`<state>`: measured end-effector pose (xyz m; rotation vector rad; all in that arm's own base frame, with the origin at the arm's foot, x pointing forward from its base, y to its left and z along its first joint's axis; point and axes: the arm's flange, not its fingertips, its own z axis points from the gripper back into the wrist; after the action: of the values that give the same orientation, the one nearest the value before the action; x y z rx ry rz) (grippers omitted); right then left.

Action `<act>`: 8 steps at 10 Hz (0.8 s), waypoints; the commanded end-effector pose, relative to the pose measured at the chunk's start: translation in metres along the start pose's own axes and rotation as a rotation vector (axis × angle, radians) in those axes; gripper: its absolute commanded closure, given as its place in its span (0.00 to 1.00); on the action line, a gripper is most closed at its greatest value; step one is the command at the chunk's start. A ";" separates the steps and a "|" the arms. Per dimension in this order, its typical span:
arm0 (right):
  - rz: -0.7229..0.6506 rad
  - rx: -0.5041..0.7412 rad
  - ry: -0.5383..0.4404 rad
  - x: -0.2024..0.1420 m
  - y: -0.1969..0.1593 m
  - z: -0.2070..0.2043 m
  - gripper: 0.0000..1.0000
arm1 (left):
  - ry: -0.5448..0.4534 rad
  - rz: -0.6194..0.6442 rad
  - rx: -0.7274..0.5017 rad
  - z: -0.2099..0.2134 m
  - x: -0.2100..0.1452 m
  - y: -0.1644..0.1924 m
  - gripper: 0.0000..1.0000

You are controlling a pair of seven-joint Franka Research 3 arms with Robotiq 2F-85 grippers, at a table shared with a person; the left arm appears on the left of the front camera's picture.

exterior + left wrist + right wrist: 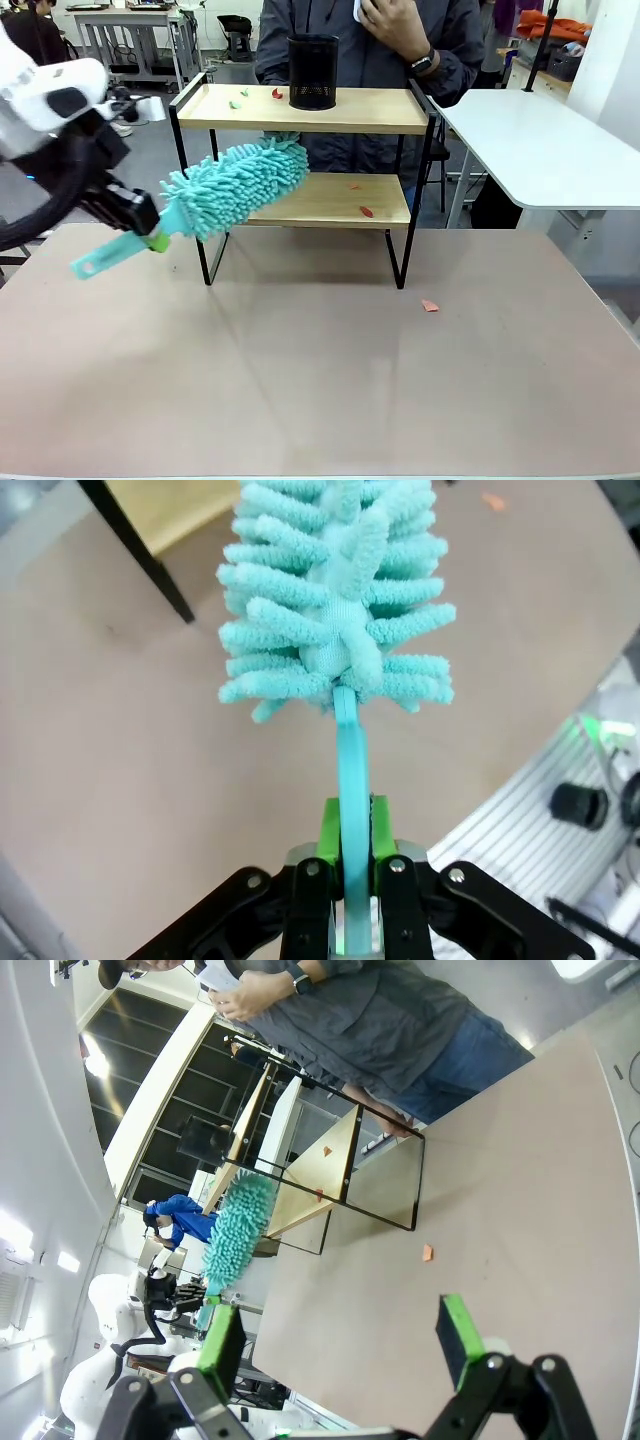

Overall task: Clean the shelf.
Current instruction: Clean the specific tier of the Shelf with the Duster once objects are removed.

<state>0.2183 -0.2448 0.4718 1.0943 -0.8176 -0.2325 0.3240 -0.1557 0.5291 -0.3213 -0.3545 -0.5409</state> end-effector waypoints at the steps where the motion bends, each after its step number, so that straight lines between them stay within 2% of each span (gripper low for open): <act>1: 0.027 0.020 -0.019 0.004 0.001 -0.001 0.00 | -0.049 0.031 0.048 -0.022 0.025 -0.011 0.88; 2: 0.027 0.020 -0.019 0.004 0.001 -0.001 0.00 | -0.067 0.034 0.065 -0.033 0.037 -0.012 0.88; 7: 0.027 0.020 -0.019 0.004 0.001 -0.001 0.00 | -0.025 0.004 0.047 -0.070 0.087 -0.010 0.88; 8: 0.027 0.020 -0.019 0.004 0.001 -0.001 0.00 | -0.013 0.046 0.067 -0.077 0.097 -0.013 0.88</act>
<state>0.2182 -0.2448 0.4718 1.0945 -0.8176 -0.2321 0.4063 -0.2288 0.4970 -0.2925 -0.3733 -0.5195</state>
